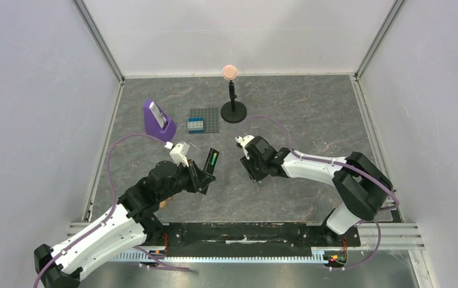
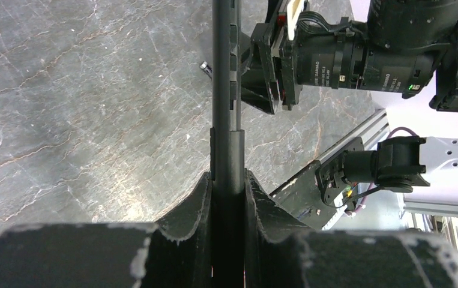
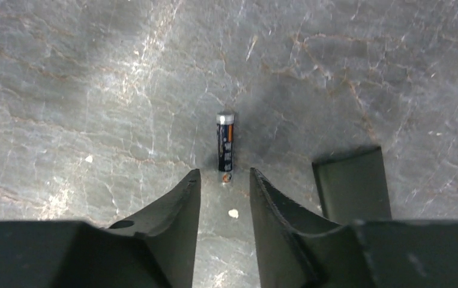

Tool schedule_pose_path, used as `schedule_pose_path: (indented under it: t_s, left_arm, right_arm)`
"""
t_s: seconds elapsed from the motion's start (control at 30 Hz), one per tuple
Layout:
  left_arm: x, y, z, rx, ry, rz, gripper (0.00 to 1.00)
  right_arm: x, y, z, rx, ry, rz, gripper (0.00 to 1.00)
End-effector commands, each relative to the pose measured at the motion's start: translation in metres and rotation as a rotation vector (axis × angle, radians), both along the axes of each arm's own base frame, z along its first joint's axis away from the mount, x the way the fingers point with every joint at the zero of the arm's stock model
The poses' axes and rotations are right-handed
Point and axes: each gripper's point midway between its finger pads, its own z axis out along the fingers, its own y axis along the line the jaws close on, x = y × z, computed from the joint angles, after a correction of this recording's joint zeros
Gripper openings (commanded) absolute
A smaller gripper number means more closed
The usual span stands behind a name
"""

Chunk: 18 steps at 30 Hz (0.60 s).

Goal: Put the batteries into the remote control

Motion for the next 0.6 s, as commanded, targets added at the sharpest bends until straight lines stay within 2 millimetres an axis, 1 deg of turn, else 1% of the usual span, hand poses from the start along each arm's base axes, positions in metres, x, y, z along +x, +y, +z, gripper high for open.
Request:
schedule_pose_path:
  t_s: [0.0,0.07,0.17,0.23,0.37,0.4,0.47,0.57]
  left_arm:
    - [0.002,-0.001,0.014,-0.036,-0.012,0.011,0.02]
    - [0.003,0.0,0.015,-0.03,-0.015,0.011,0.02]
    - [0.002,0.0,0.016,-0.024,-0.016,0.0,0.02]
    - [0.002,0.0,0.017,-0.022,-0.02,-0.004,0.02]
    - [0.007,0.009,0.022,0.002,-0.032,0.045,0.02]
    - [0.01,0.013,0.025,0.009,-0.042,0.07,0.02]
    - [0.013,0.019,0.032,0.013,-0.058,0.097,0.02]
    - [0.017,0.028,0.044,0.015,-0.085,0.146,0.02]
  right_arm:
    - [0.021,0.009,0.005,-0.041,-0.075,0.059,0.34]
    - [0.021,0.006,0.0,-0.07,-0.075,0.083,0.3]
    - [0.02,0.003,-0.008,-0.113,-0.058,0.127,0.28]
    - [0.021,0.004,-0.011,-0.128,-0.055,0.161,0.26]
    - [0.02,0.005,-0.015,-0.149,-0.02,0.222,0.1]
    - [0.018,0.004,-0.015,-0.16,-0.011,0.264,0.08]
    - [0.016,-0.001,-0.013,-0.183,0.002,0.311,0.01]
    - [0.002,-0.003,-0.007,-0.176,0.023,0.443,0.0]
